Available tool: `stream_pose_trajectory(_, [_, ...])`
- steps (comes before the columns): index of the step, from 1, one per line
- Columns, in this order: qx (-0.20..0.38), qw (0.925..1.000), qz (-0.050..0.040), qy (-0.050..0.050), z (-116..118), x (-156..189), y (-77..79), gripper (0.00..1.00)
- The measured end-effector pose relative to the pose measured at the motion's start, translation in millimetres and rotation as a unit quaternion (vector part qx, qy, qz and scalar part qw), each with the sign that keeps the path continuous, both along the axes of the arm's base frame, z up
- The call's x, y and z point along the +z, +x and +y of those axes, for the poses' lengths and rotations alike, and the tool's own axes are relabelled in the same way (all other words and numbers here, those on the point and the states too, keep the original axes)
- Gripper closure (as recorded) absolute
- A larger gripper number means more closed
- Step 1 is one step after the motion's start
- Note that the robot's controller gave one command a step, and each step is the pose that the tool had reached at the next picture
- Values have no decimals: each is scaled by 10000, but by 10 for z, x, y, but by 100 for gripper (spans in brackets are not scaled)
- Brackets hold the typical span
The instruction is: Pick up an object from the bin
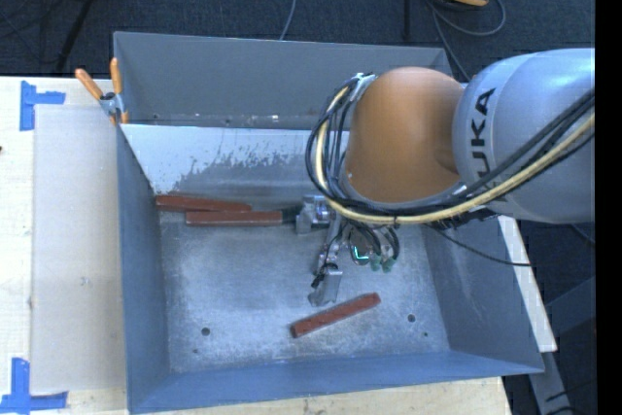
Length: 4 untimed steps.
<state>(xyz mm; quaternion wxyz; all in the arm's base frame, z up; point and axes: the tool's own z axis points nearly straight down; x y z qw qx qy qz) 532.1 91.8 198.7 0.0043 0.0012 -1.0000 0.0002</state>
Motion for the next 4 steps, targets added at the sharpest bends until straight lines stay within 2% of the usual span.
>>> stream_pose_trajectory(1, [362,9993,6,-4,-282,-1124,-539,0])
stream_pose_trajectory(2, [456,9990,-28,-3,-505,-1306,-388,0])
stream_pose_trajectory(3, [445,9990,-30,5,-494,-1295,-391,100])
stream_pose_trajectory(4, [513,9986,-88,8,-325,178,-247,100])
